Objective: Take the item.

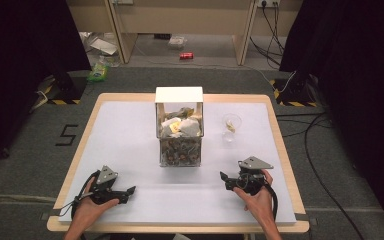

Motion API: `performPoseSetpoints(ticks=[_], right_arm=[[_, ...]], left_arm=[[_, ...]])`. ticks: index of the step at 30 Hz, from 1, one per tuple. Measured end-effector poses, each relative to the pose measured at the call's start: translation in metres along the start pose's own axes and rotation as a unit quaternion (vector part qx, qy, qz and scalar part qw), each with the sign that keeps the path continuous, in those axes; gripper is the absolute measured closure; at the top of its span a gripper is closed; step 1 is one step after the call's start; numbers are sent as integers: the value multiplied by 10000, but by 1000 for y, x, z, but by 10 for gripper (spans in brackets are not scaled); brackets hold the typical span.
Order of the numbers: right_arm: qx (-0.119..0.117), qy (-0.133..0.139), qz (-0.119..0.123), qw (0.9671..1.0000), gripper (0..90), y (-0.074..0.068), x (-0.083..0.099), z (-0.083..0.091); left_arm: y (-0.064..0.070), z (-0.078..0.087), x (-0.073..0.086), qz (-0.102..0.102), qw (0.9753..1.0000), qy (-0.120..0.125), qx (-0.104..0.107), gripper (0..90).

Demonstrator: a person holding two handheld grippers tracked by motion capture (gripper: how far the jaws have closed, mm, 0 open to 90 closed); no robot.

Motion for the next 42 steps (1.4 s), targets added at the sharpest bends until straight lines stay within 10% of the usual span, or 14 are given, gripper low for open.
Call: performPoseSetpoints(ticks=[42], right_arm=[[-34, -346, 75, 9994, 170, -21, 41, 22]], left_arm=[[0, 0, 0, -2, 10000, 0, -1, 115]])
Point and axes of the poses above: each handheld gripper's, and its own axes: z roughly backward along the jaws, x roughly out of its underside, y roughly to its right, the point moved 8 cm from there along -z, roughly forward along the jaws, and after that the axes turned 5 degrees about x, right-handed, at the moved point
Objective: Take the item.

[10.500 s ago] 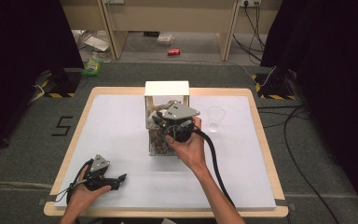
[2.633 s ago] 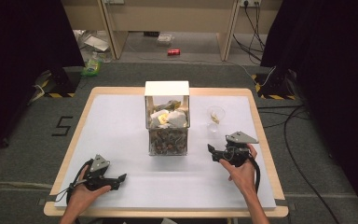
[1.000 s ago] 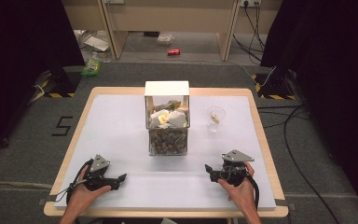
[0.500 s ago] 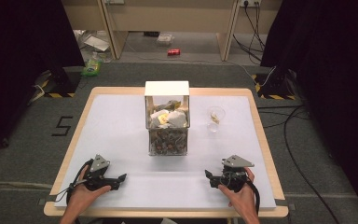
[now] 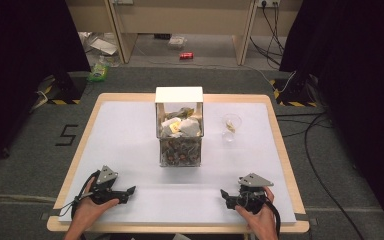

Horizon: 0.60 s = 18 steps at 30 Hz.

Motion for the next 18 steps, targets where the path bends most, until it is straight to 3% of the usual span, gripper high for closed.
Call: performPoseSetpoints(ticks=[18], right_arm=[[6, -216, 184, 9996, 170, -13, 18, 10]], left_arm=[[0, 0, 0, -2, 10000, 1, -3, 114]])
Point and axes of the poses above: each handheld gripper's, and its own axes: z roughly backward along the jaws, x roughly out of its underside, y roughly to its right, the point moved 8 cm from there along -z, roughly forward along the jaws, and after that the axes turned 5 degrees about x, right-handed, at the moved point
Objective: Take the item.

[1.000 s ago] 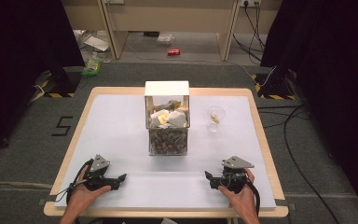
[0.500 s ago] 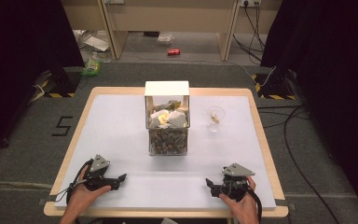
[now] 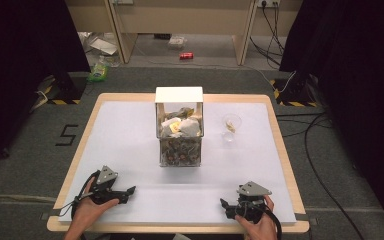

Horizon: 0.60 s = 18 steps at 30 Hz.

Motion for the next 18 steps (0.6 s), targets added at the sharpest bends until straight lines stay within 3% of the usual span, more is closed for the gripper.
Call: performPoseSetpoints(ticks=[7, 18], right_arm=[[31, -140, 96, 9999, 167, -3, 7, 2], [35, -93, 100, 9999, 166, -7, 12, 6]], left_arm=[[0, 0, 0, 0, 10000, 0, 0, 114], [0, 0, 0, 1, 10000, 0, 0, 114]])
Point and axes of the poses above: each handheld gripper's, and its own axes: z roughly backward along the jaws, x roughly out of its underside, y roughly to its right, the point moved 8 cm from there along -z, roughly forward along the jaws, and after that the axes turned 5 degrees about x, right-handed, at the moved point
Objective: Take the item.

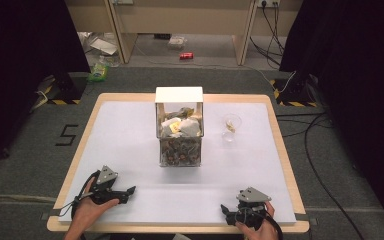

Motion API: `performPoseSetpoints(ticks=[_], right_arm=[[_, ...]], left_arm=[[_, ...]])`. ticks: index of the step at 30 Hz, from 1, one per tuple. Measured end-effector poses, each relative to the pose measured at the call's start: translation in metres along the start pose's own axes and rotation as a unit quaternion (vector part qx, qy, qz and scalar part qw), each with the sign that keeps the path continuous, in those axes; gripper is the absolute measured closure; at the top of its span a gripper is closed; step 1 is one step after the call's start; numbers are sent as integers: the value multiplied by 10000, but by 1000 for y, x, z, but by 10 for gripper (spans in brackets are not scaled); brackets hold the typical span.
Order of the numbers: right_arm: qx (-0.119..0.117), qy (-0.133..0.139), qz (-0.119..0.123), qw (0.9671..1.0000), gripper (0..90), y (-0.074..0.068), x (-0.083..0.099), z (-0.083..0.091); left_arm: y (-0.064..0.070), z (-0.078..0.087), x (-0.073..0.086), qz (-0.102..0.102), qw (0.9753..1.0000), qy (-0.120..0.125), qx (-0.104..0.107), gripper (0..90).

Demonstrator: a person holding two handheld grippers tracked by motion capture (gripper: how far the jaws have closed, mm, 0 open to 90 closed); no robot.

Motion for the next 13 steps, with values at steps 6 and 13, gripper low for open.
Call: performPoseSetpoints(ticks=[6, 13], right_arm=[[2, 48, 8, 10000, 165, 0, 1, 0], [-2, 51, 14, 10000, 165, 0, 1, 0]], left_arm=[[0, 0, 0, 0, 10000, 0, -1, 114], [0, 0, 0, 1, 10000, 0, 0, 114]])
Point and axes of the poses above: each handheld gripper's, and its own axes: z roughly backward along the jaws, x roughly out of its underside, y roughly to its right, the point moved 8 cm from there along -z, roughly forward along the jaws, and after that the axes turned 5 degrees about x, right-handed, at the moved point
